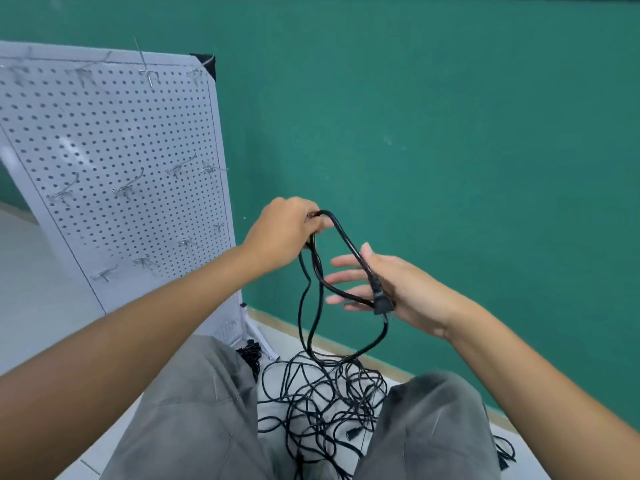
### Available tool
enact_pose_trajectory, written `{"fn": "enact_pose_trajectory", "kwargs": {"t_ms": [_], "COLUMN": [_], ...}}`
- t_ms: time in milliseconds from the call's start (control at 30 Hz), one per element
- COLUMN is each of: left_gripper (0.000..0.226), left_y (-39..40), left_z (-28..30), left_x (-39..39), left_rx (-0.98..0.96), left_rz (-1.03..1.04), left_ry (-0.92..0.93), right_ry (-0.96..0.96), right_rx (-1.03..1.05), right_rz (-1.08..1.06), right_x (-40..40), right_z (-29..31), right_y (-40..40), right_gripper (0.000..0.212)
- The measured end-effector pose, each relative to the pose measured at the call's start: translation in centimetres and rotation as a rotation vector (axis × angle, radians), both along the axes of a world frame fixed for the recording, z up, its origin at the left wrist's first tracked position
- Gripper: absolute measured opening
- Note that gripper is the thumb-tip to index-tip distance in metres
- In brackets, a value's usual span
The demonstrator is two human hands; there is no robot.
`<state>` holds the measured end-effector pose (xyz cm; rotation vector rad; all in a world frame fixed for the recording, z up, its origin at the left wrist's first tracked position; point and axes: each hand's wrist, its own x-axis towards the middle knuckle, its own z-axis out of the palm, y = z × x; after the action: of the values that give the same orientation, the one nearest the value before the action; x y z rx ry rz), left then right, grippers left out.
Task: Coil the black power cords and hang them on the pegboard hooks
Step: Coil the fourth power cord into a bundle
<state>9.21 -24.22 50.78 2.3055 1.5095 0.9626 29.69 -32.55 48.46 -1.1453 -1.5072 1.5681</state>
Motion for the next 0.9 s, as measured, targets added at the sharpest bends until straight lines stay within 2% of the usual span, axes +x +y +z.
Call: {"fn": "enact_pose_trajectory", "kwargs": {"t_ms": [67,167,267,400,533,600,633,700,733,800,900], "left_gripper": [0.026,0.03,0.024,0.028,0.03,0.03,0.03,0.027,0.024,0.021,0.031], "left_y": [-0.2,-0.7,-1.2,-2.0,-2.5,-2.6,-2.7,-2.8,-2.8,-2.8,-2.7], "left_z": [0.7,1.4,1.8,2.3,2.1,2.0,2.0,2.0,1.9,1.6,0.5], "left_x": [0.1,-0.2,-0.7,-1.0,-1.4,-1.5,-1.5,-1.7,-1.9,-2.5,-3.3], "left_rx": [-0.006,-0.027,-0.039,-0.037,-0.03,-0.032,-0.032,-0.054,-0.07,-0.072,-0.087], "left_rz": [-0.002,-0.01,-0.011,0.022,0.008,-0.03,-0.053,-0.093,-0.102,-0.093,-0.076], "left_ry": [0.01,0.009,0.018,0.051,-0.05,-0.112,-0.129,-0.181,-0.207,-0.202,-0.153], "right_ry": [0.014,0.043,0.016,-0.039,-0.272,-0.28,-0.266,-0.206,-0.148,0.059,0.496], "right_rx": [0.055,0.072,0.139,0.21,0.287,0.354,0.386,0.389,0.356,0.244,0.051], "right_rz": [-0.009,-0.001,0.018,0.013,0.101,0.111,0.089,0.012,-0.036,-0.12,-0.143], "right_x": [0.1,0.6,1.0,0.8,-0.6,-1.4,-1.8,-1.9,-1.7,-0.6,2.0], "right_z": [0.8,2.4,3.9,5.1,5.6,5.3,5.2,5.3,5.7,6.8,8.4], "right_y": [-1.0,-1.9,-2.8,-3.9,-5.3,-5.6,-5.6,-5.1,-4.9,-4.0,-2.6], "right_gripper": [0.056,0.06,0.06,0.041,0.05,0.048,0.041,0.024,0.022,0.028,0.051]}}
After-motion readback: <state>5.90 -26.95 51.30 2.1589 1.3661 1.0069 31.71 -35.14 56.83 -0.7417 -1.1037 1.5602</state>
